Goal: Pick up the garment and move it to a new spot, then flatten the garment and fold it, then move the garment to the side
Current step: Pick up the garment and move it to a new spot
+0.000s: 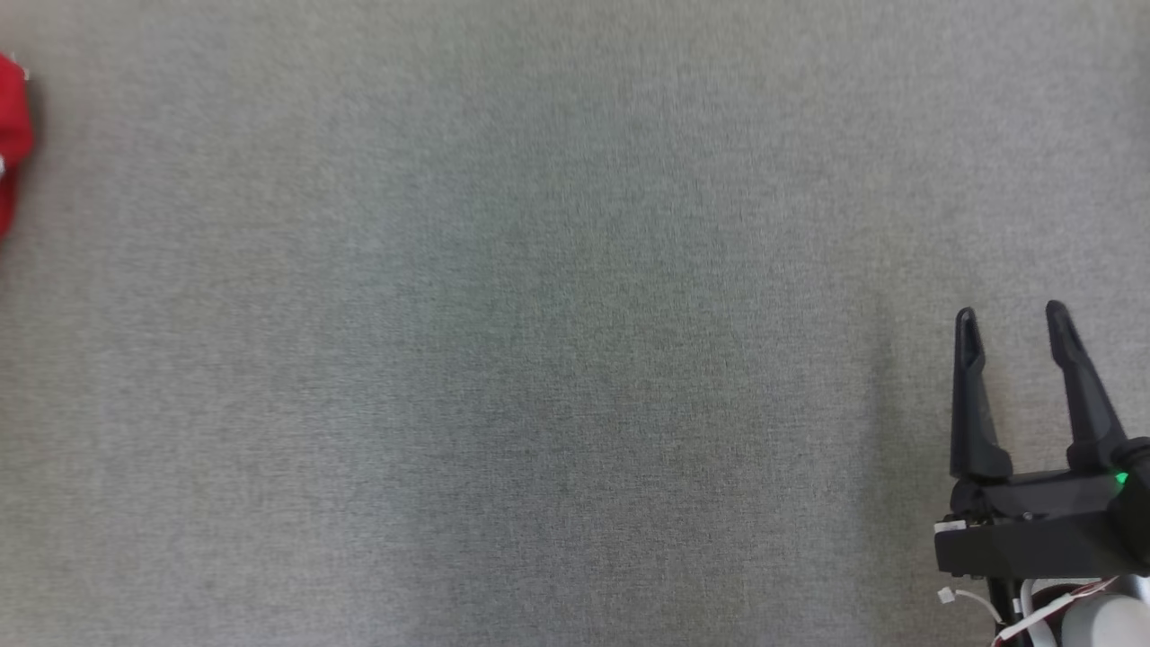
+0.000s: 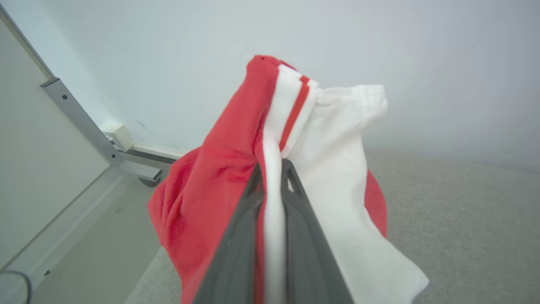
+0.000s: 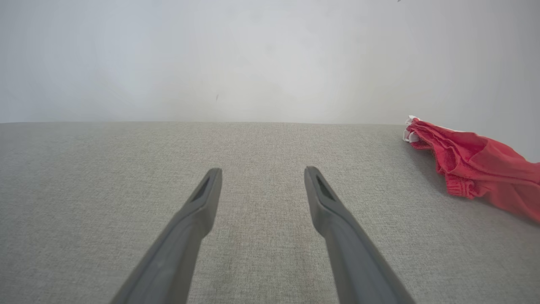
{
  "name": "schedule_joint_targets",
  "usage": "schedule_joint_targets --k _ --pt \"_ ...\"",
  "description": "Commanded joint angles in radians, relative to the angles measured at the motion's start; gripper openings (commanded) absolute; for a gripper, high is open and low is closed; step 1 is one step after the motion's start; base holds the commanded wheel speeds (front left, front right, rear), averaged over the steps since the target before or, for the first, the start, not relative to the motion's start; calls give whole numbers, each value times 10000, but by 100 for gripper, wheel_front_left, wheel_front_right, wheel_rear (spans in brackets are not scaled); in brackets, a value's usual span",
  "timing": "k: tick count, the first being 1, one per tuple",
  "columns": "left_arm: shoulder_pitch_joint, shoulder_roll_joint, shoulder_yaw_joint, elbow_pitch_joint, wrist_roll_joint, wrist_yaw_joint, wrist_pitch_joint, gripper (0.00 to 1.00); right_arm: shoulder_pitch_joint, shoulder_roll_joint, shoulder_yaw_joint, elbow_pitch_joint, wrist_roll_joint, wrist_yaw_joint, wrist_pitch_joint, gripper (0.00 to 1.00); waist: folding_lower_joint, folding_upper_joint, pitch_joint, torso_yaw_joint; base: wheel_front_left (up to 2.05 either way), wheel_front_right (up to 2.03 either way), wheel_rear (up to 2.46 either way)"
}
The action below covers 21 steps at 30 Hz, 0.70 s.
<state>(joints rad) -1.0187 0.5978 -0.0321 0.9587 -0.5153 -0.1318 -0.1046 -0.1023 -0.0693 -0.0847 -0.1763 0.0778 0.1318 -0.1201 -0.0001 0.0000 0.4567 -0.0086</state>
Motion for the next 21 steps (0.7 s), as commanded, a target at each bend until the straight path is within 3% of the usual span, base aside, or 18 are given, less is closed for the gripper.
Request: schedule_joint_targets --k 1,9,15,21 --pt "-252 -21 -153 -161 210 25 -255 0 90 28 43 112 112 -25 -70 100 1 0 -483 181 0 0 0" --pt "-1331 -366 -1062 -1695 678 25 -576 0 292 131 134 910 377 -25 -450 100 1 0 -1545 48 0 0 0" --pt "-1777 -797 -1676 -3329 707 25 62 0 410 172 172 1427 639 -25 -750 100 1 0 -2063 -421 0 0 0" --pt "-1741 -1525 -2510 -5184 714 77 1108 0 463 193 353 2029 1092 -25 -1095 100 1 0 -2494 -1338 0 0 0"
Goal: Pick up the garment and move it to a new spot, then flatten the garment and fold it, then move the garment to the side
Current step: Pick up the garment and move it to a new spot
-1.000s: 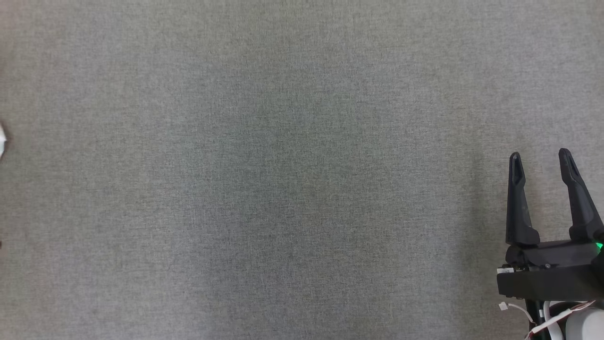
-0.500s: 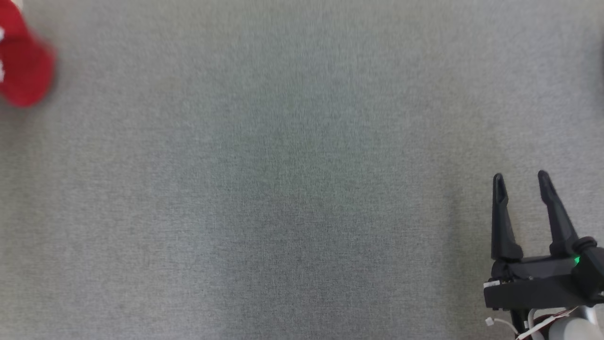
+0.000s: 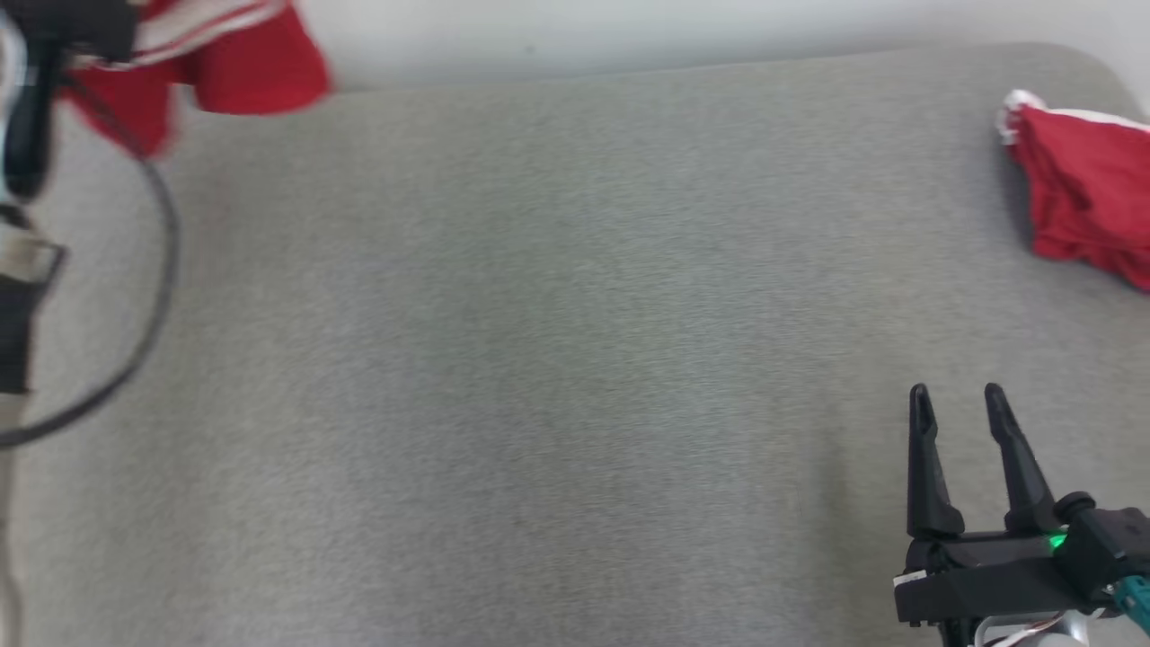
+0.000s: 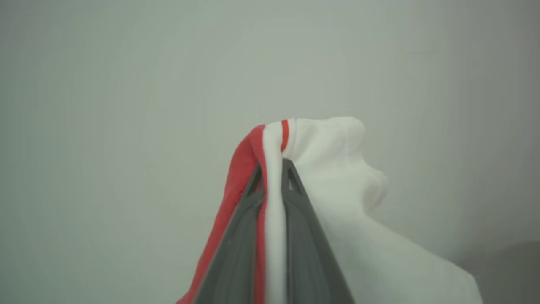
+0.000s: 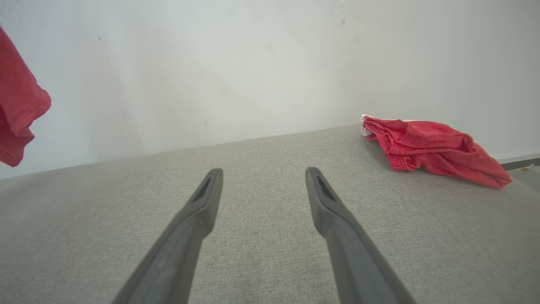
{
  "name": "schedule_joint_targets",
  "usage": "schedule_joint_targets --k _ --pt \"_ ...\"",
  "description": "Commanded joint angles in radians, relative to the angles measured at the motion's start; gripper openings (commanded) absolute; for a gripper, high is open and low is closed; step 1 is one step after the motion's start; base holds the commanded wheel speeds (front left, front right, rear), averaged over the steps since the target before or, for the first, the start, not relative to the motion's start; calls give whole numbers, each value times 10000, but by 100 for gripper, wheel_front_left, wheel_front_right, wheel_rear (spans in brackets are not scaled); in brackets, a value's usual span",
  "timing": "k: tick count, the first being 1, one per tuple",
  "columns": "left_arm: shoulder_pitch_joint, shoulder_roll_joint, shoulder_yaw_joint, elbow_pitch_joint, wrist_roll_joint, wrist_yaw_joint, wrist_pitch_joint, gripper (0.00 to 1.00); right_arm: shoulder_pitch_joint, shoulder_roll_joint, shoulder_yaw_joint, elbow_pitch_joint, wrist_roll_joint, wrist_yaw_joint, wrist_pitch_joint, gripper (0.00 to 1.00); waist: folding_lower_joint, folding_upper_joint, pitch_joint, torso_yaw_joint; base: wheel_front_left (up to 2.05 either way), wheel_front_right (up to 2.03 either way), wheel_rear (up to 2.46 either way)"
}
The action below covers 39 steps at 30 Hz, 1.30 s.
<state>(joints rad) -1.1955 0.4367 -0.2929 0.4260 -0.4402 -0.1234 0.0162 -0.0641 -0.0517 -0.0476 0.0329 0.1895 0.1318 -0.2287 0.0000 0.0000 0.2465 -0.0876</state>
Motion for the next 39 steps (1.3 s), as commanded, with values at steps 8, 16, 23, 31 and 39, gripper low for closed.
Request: schedule_joint_targets --k 8,16,23,31,39 --pt "270 -1278 -937 -1493 -202 202 864 0 225 14 60 615 447 -25 -296 100 0 0 -909 -1869 0 0 0" --pt "343 -2773 -1850 -2292 -414 396 1247 0 355 17 -325 708 373 -25 -361 100 0 0 -1055 -2399 0 0 0" --pt "1388 -3363 -2311 -3006 -789 791 1202 0 489 19 -663 580 263 -25 -367 100 0 0 -1120 -2112 0 0 0" --pt "3534 -2840 -1980 -3305 -1086 1435 867 0 477 15 -636 574 134 -25 -367 100 0 0 -1065 -1689 0 0 0" --pt "5099 -1517 -1306 -2372 -1281 1536 445 0 222 15 -536 653 34 -25 -238 100 0 0 -722 -1697 0 0 0"
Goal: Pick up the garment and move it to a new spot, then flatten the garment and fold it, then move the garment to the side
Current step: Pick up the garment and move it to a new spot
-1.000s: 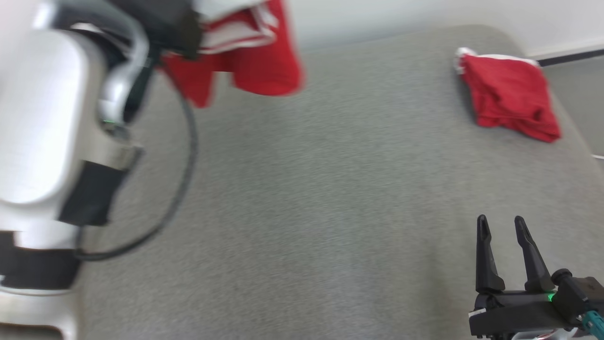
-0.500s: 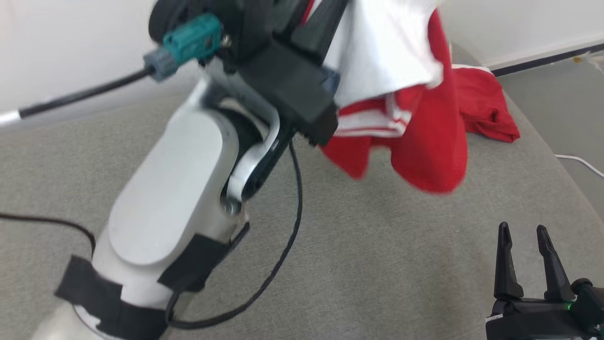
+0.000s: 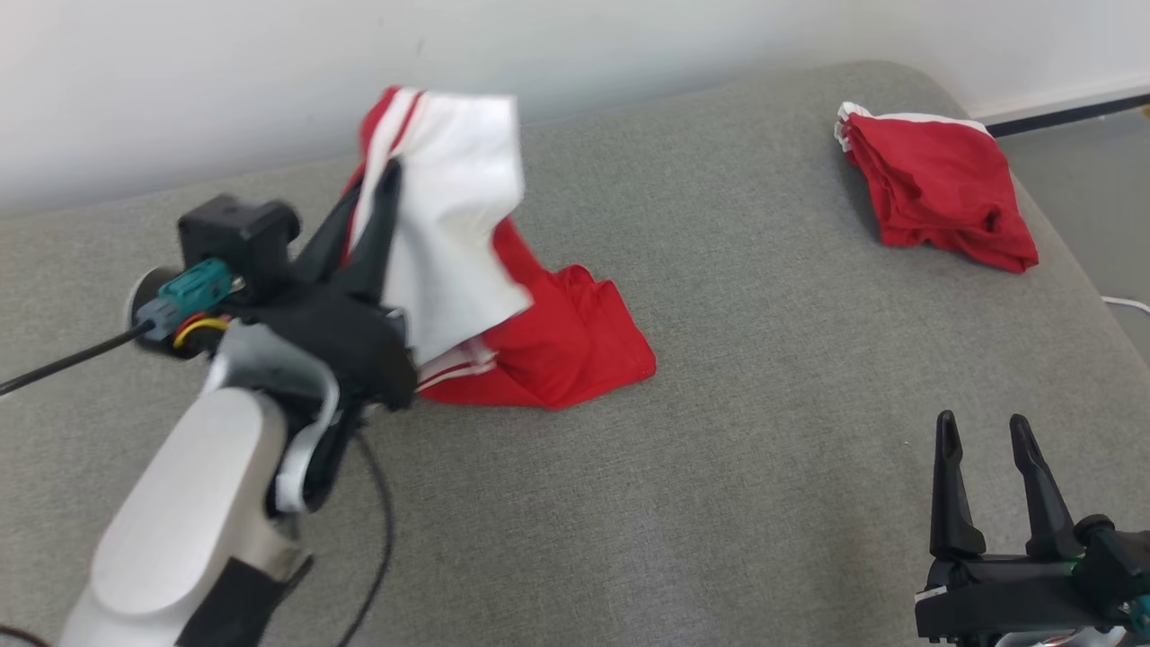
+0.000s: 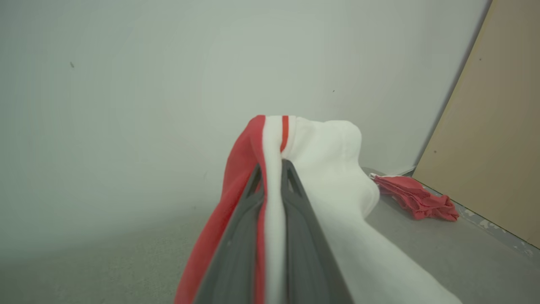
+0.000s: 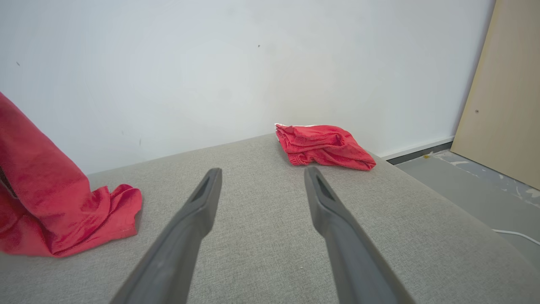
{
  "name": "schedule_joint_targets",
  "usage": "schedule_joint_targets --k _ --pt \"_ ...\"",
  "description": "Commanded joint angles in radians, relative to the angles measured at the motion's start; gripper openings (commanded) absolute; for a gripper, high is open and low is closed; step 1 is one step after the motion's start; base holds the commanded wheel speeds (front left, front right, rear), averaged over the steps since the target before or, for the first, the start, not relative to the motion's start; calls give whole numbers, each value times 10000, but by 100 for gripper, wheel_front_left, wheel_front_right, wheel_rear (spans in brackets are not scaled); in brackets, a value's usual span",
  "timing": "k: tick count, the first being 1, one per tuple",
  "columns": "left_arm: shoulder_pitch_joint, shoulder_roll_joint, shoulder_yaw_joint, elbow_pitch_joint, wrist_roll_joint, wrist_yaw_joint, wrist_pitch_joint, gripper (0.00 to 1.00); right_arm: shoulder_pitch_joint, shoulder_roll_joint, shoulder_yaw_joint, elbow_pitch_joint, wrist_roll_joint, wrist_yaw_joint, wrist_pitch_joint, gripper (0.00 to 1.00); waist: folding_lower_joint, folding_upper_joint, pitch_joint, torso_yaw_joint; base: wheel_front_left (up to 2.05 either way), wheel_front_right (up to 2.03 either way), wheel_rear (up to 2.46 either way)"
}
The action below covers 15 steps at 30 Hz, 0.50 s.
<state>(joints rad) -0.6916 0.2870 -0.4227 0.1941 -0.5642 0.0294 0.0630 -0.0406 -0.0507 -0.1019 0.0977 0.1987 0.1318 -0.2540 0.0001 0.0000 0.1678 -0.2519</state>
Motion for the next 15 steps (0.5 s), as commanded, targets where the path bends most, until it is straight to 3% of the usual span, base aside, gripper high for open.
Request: schedule_joint_targets --k 1,6,13,14,15 --pt "165 176 20 130 81 -16 -118 0 -46 4 20 36 -58 -25 27 100 -1 0 108 -91 0 0 0" --pt "654 842 377 1142 85 -94 -607 0 -205 4 116 183 -45 -25 16 100 -1 0 324 -323 0 0 0" --pt "1159 1135 707 2483 -169 -197 -1281 0 -305 6 147 316 -90 -25 2 100 -1 0 397 -410 0 0 0" --pt "1180 1158 660 2596 -51 -193 -1435 25 -314 6 147 325 -96 -25 2 100 -1 0 376 -373 0 0 0" --pt "1179 1144 632 2677 24 -206 -1643 95 -317 6 149 332 -116 -25 5 100 -1 0 338 -327 0 0 0"
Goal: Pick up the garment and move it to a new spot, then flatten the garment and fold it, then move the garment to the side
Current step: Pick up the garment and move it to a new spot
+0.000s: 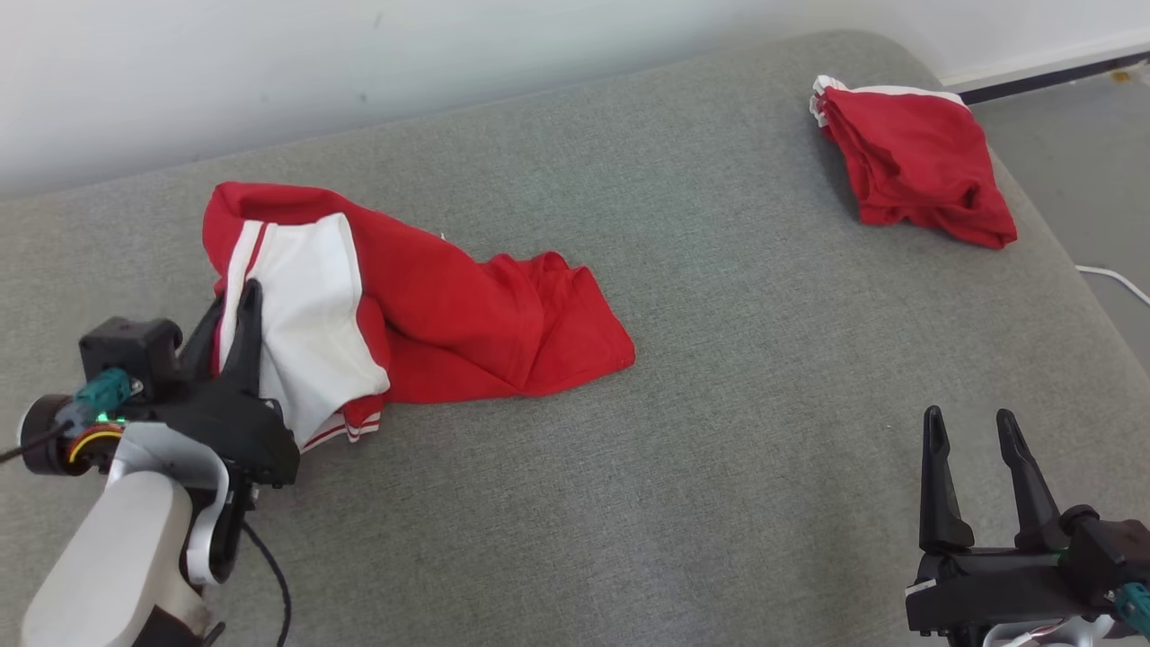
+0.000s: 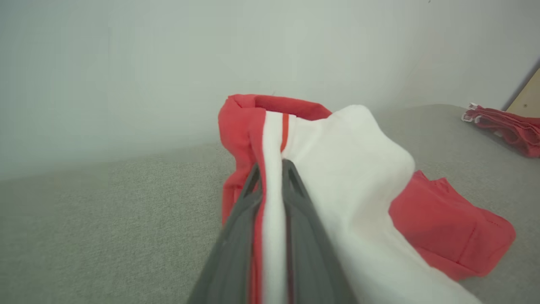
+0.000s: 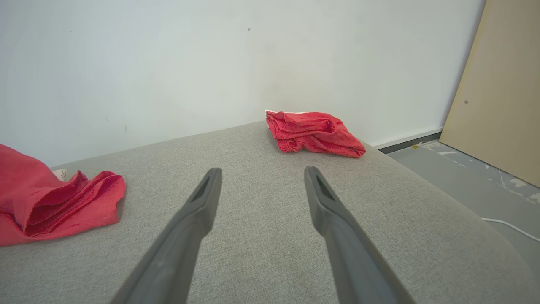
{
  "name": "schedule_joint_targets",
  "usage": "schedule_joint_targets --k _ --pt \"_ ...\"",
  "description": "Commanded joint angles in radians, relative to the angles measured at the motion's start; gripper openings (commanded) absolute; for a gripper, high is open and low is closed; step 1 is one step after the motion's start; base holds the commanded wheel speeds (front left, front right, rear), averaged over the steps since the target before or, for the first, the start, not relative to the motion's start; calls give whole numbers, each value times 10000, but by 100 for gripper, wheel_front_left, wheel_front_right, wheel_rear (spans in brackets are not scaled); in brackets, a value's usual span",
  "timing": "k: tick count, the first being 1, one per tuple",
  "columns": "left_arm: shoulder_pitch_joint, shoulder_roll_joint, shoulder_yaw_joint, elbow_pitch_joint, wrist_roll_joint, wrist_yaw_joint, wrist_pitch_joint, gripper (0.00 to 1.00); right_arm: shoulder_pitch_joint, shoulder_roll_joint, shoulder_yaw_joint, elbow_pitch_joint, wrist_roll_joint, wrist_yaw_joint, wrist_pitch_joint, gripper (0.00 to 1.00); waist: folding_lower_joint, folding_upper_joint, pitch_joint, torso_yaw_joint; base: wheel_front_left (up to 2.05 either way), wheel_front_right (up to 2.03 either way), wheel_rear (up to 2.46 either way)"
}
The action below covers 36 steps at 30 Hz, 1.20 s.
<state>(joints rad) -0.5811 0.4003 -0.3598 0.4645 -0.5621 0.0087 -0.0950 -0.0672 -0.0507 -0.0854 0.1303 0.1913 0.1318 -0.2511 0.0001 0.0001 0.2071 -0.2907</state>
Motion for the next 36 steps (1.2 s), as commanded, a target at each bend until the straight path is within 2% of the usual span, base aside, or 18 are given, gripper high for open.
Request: schedule_joint_targets --k 1,6,11,17,23,33,36 --pt "99 -60 16 43 -19 -39 -249 100 -38 4 -17 0 -61 -25 -20 100 -1 -1 -119 133 0 0 0" --pt "226 -225 178 -64 -34 -64 -1184 100 161 3 -161 -81 -234 -25 60 100 -1 -1 -613 641 0 0 0" --pt "649 -168 465 -786 111 64 -1595 100 406 4 -249 -289 -379 -25 196 100 -1 -1 -1185 1248 0 0 0" --pt "1667 131 592 -2047 660 390 -1684 100 690 4 -152 -553 -392 -25 331 100 -1 -1 -1670 1879 0 0 0" --pt "2958 202 884 -3315 1024 763 -1698 100 961 3 -86 -715 -348 -26 431 100 -1 -1 -2015 2411 0 0 0" --pt "4902 -115 1563 -4718 1485 1141 -1703 100 1231 3 -3 -947 -336 -26 549 100 -1 -1 -2316 2865 0 0 0" --pt "5407 -271 1792 -4975 1663 1118 -1704 100 1330 3 51 -1005 -294 -26 597 100 -1 -1 -2401 2965 0 0 0"
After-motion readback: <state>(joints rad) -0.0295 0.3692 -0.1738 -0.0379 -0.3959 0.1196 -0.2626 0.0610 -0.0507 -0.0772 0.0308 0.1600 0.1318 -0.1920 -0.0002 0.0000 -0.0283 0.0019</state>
